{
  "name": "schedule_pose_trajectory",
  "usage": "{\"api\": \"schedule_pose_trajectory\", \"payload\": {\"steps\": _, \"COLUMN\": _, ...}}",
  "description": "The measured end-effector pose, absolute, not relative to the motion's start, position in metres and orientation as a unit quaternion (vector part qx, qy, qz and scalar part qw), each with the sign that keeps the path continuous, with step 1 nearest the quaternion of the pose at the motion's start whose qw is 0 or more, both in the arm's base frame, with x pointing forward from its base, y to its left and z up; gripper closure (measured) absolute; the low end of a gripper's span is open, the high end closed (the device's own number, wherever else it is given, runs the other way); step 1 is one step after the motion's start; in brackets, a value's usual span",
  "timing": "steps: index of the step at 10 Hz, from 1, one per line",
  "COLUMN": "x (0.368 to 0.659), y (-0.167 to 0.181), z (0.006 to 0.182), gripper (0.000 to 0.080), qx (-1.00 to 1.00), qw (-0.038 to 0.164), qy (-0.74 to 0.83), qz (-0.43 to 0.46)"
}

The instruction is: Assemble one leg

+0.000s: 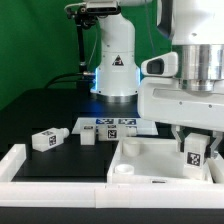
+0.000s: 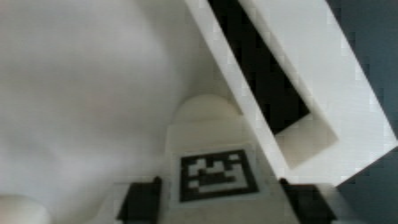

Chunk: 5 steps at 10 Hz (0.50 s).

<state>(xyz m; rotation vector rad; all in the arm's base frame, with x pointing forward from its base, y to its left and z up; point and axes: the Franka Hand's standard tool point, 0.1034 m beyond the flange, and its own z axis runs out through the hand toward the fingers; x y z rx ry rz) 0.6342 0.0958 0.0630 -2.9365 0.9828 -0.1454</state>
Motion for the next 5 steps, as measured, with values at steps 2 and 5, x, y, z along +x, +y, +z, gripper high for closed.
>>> {"api": "schedule_pose_trajectory", "payload": {"steps": 2, "x": 0.637, "y": 0.096, "z": 0.081, "gripper": 0.0259, "qx": -0.951, "qw": 0.026, "qy": 0.305, "qz": -0.043}}
{"api": "schedule_pose_trajectory", "payload": {"steps": 5, "x": 0.649, "y": 0.095, "z": 0.118, "gripper": 0.0156, "qx": -0.950, "qw": 0.039, "qy": 0.305, "qz": -0.048}}
